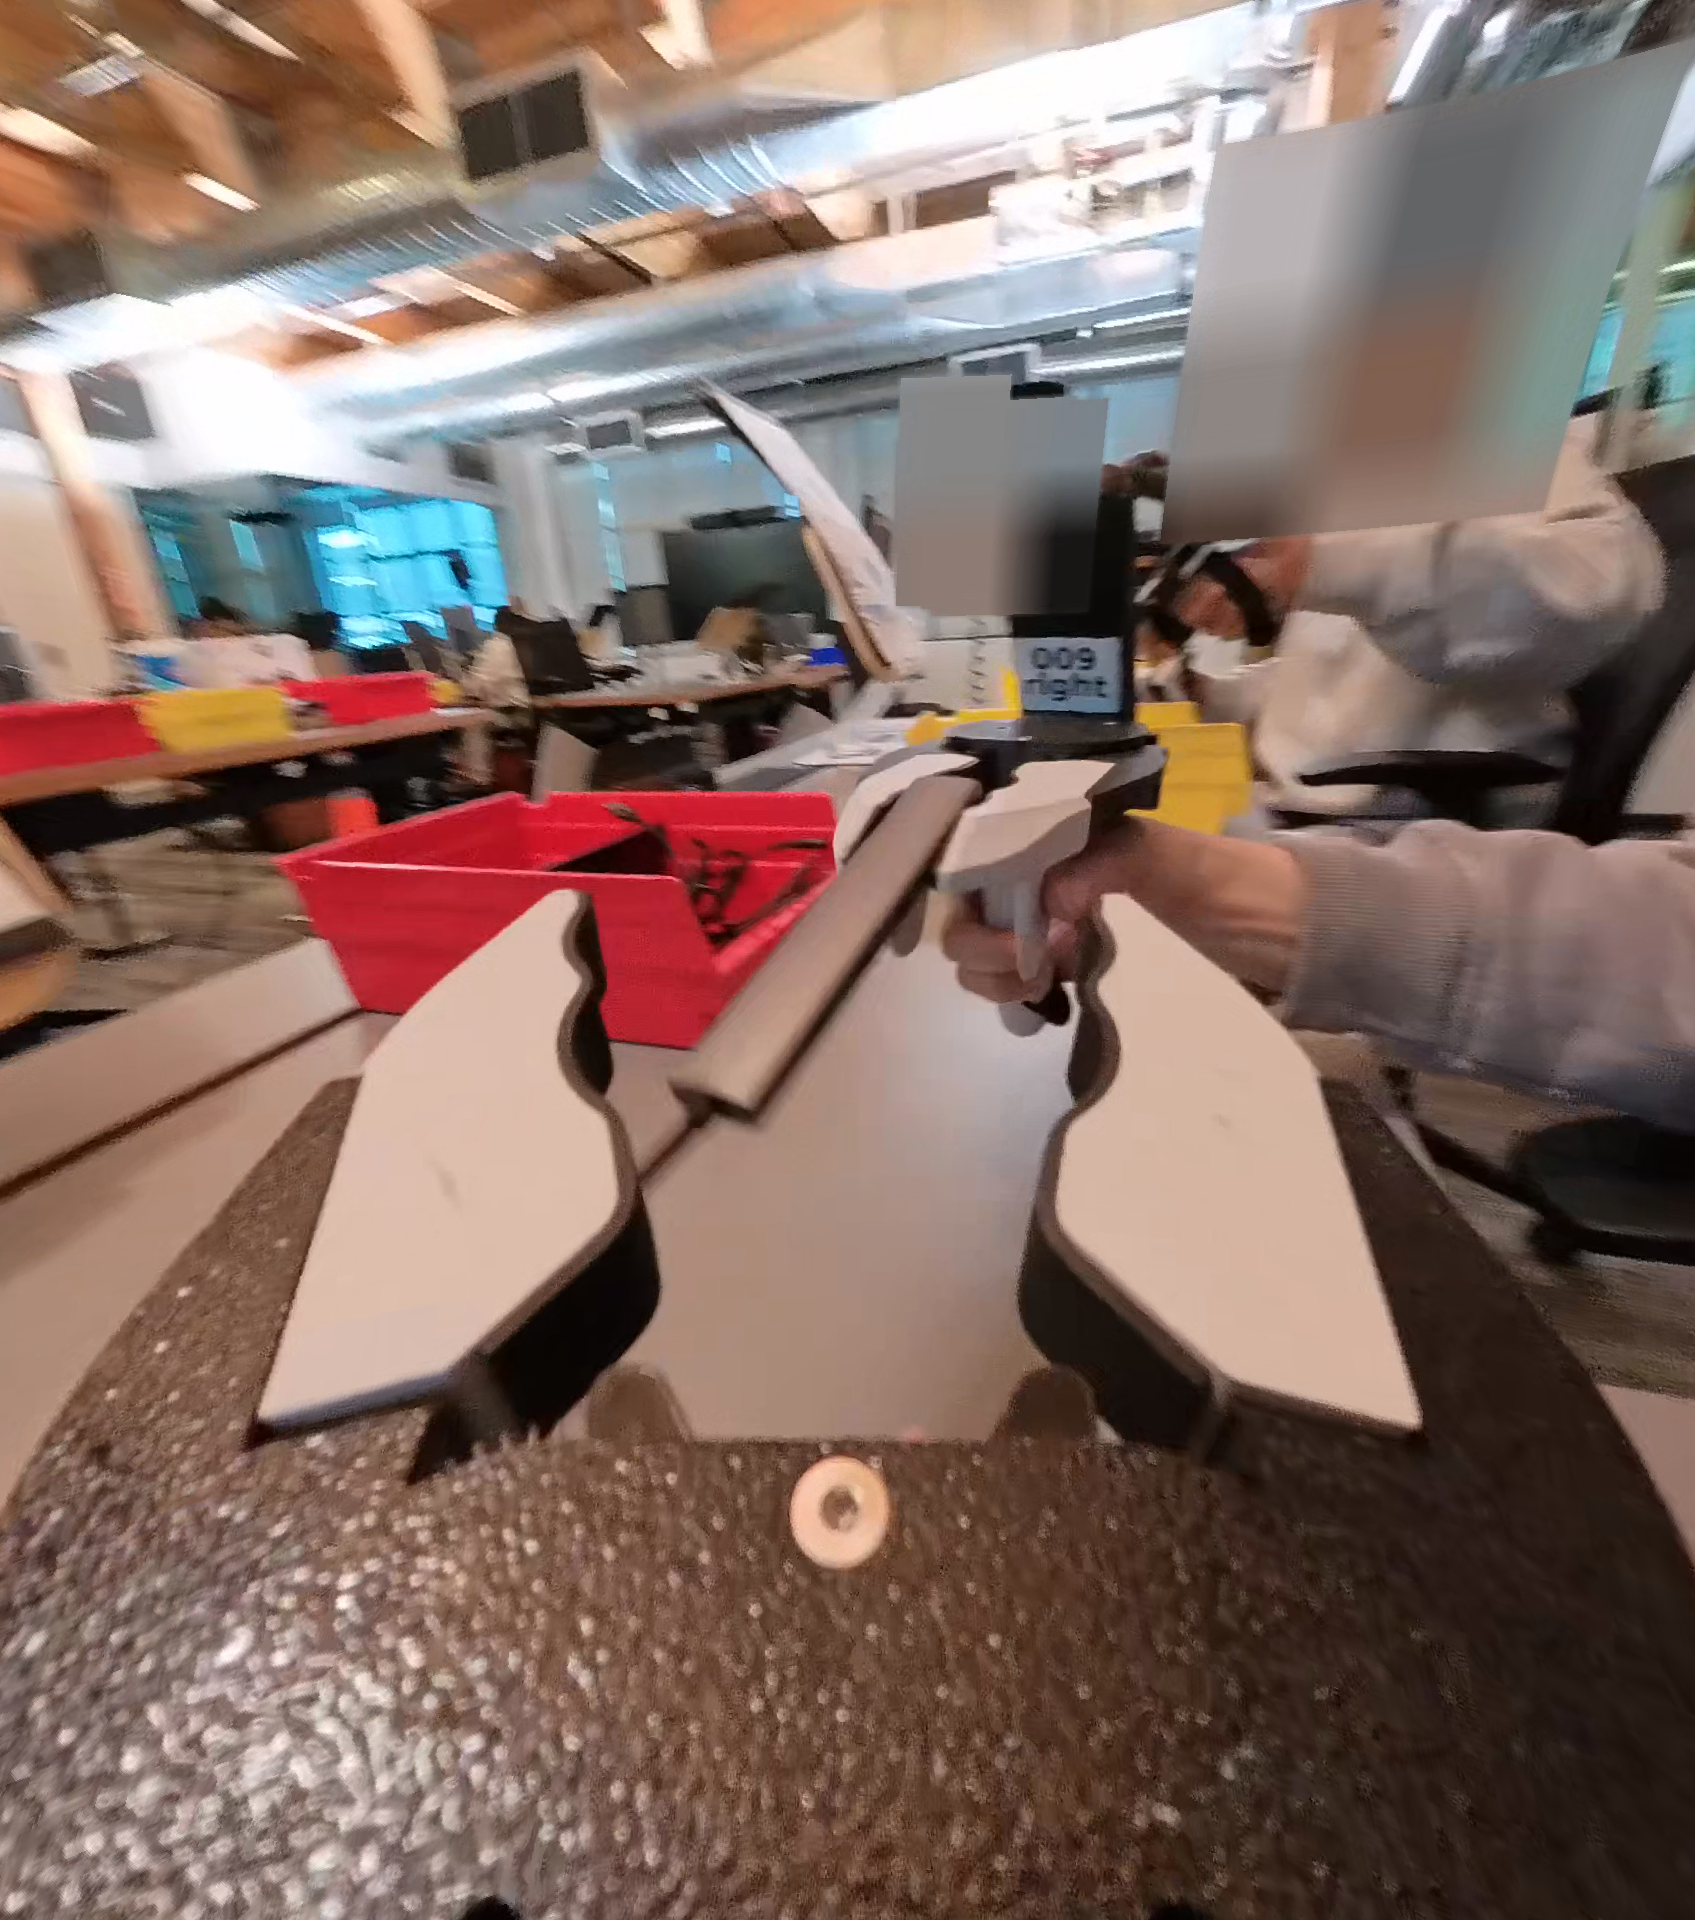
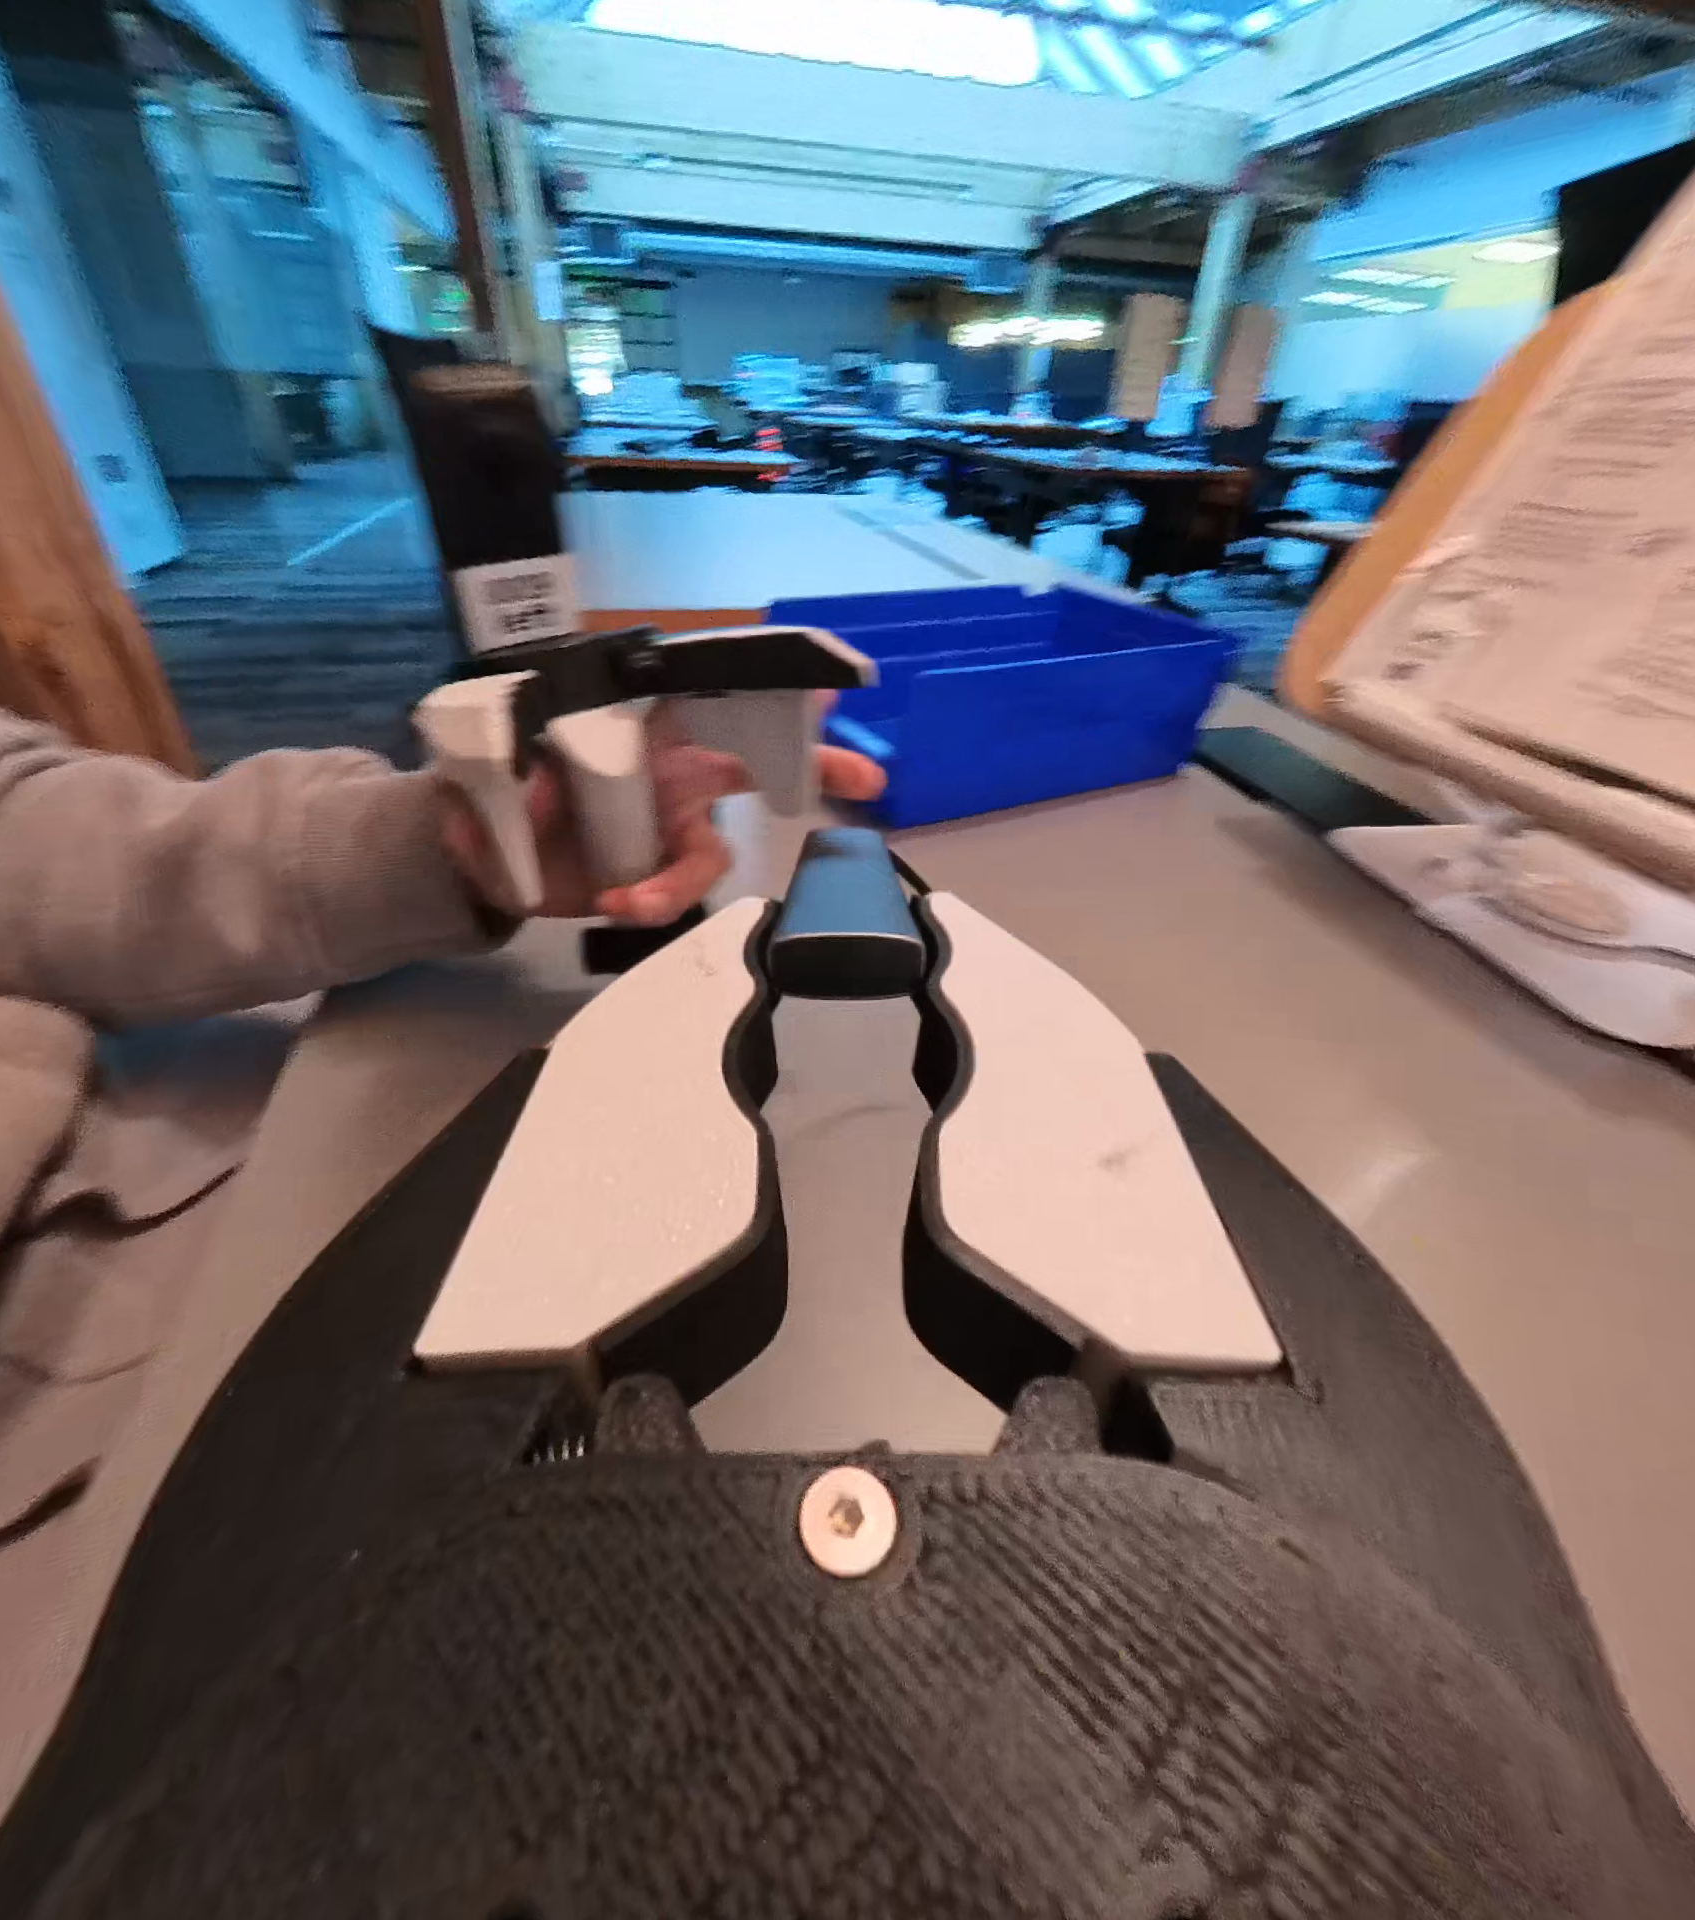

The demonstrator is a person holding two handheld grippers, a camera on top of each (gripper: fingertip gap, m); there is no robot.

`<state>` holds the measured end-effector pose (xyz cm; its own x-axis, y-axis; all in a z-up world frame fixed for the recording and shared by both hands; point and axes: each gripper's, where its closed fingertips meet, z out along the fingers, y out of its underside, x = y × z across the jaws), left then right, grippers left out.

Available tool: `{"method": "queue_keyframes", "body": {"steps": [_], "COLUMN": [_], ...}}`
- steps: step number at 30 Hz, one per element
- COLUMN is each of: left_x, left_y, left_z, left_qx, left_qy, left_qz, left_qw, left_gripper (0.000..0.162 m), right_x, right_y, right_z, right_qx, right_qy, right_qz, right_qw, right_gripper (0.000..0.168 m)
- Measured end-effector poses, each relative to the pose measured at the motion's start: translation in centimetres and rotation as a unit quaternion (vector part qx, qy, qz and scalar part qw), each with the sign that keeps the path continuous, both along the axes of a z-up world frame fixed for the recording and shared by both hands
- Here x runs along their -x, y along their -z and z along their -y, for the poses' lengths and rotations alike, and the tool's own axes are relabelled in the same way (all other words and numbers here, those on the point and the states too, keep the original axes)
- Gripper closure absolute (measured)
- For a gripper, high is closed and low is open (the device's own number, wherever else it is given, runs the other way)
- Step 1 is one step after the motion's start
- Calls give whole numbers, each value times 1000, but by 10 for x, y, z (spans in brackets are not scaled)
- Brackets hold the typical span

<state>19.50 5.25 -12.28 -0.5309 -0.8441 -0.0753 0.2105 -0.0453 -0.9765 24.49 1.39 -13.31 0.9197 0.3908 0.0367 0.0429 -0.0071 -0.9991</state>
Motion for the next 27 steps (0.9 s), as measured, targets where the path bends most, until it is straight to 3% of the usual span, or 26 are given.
{"method": "queue_keyframes", "body": {"steps": [2,6,8,11,17,21,24,25,27], "left_x": [-3,-11,-12,-17,-26,-26,-27,-26,-25], "left_y": [-3,15,31,45,62,62,60,60,58], "left_z": [-16,-55,-68,-62,-45,-46,-52,-53,-53], "left_qx": [-18,-39,-95,-189,-266,-260,-254,-252,-249], "left_qy": [-73,-228,-298,-322,-304,-301,-308,-311,-313], "left_qz": [26,51,54,45,34,34,33,34,39], "left_qw": [997,971,948,927,914,917,916,916,916], "left_gripper": [63,76,81,83,90,98,100,100,101], "right_x": [-26,-91,-130,-207,-307,-358,-377,-386,-393], "right_y": [-18,-85,-111,-128,-74,-38,-17,-6,9], "right_z": [4,10,11,14,-3,-17,-30,-28,-23], "right_qx": [-20,-86,-92,-43,176,241,263,283,327], "right_qy": [28,137,187,311,348,410,415,432,443], "right_qz": [-2,32,53,77,39,21,30,19,-5], "right_qw": [999,986,977,946,920,880,871,856,835], "right_gripper": [145,145,145,145,145,145,144,140,108]}}
